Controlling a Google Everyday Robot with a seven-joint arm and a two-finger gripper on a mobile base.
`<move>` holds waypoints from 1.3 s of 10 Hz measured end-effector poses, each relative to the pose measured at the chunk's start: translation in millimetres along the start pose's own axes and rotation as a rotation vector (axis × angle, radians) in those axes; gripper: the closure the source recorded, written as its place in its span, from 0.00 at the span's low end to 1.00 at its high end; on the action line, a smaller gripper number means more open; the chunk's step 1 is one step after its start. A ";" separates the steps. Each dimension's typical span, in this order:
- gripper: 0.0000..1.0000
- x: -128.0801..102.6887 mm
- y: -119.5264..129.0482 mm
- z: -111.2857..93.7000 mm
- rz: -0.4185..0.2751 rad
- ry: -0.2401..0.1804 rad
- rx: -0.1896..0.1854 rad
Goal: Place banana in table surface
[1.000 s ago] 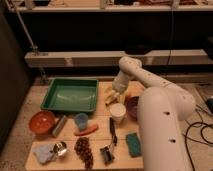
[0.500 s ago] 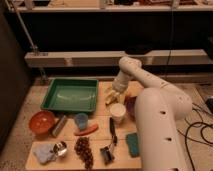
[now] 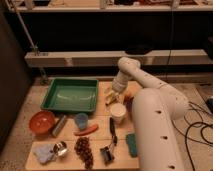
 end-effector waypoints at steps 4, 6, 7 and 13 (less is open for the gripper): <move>0.72 0.6 2.3 4.0 0.005 -0.013 -0.009; 0.92 0.8 3.5 4.9 0.007 -0.018 -0.011; 0.99 1.0 4.0 4.3 0.009 -0.021 -0.010; 1.00 -2.7 -2.1 -20.1 0.009 -0.020 0.026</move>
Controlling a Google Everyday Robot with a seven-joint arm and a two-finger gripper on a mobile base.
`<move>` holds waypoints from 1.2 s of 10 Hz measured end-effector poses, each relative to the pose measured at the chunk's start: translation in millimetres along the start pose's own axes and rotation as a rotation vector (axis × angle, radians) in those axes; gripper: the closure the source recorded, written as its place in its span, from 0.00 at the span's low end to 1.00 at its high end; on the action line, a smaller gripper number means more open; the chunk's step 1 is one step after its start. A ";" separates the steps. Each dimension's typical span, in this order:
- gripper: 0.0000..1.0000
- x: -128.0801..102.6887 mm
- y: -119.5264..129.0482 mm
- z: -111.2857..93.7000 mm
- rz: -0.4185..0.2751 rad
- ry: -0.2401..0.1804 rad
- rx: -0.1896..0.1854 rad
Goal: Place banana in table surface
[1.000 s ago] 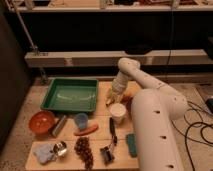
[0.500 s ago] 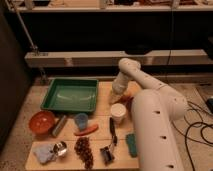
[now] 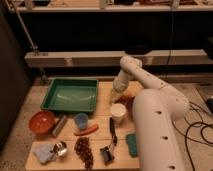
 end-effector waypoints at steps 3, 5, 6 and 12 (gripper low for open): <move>1.00 -17.1 -9.6 -43.7 -0.030 0.016 0.045; 1.00 -37.9 -18.0 -87.4 -0.047 0.037 0.083; 1.00 -44.2 -19.8 -101.1 -0.049 0.044 0.094; 1.00 -54.8 21.6 -198.4 0.042 0.098 0.139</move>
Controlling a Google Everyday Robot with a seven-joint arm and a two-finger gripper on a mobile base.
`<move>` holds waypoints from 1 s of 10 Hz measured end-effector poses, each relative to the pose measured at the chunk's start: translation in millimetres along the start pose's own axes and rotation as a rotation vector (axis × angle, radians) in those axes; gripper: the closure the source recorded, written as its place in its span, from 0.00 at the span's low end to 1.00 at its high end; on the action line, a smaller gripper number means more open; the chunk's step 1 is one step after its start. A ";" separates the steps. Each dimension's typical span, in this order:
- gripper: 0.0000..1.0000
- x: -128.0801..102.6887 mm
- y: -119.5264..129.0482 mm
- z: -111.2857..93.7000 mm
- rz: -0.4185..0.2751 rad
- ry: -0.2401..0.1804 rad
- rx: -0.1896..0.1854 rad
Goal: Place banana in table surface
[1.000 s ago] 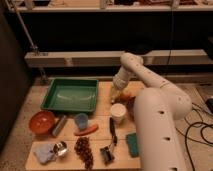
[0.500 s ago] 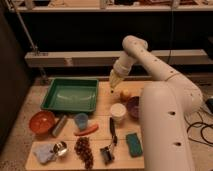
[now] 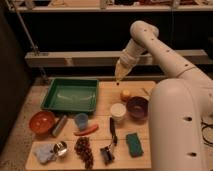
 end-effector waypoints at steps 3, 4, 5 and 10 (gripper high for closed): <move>1.00 28.7 49.8 -37.4 0.094 0.032 0.006; 1.00 34.5 62.5 -44.9 0.126 0.038 0.009; 1.00 36.9 72.2 -51.3 0.153 0.042 0.015; 1.00 58.4 139.7 -77.5 0.318 0.014 0.076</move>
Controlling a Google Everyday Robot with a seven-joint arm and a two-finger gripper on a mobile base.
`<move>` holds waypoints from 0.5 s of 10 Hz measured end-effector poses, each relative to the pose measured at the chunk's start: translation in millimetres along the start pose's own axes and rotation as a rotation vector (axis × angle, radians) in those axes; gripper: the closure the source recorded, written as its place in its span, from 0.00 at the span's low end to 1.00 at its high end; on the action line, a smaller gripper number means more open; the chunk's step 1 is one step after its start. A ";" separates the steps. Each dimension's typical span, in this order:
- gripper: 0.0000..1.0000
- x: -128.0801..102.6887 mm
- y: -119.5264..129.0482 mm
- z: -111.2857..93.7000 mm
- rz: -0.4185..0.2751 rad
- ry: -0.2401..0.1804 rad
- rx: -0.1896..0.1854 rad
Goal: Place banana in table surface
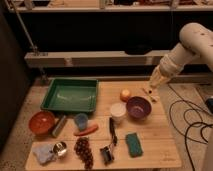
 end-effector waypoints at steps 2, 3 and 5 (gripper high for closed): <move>1.00 -3.2 -1.4 1.7 -0.005 -0.004 -0.001; 1.00 -2.4 -1.0 1.1 -0.004 -0.004 0.000; 1.00 -4.0 -2.0 2.0 -0.007 -0.005 -0.002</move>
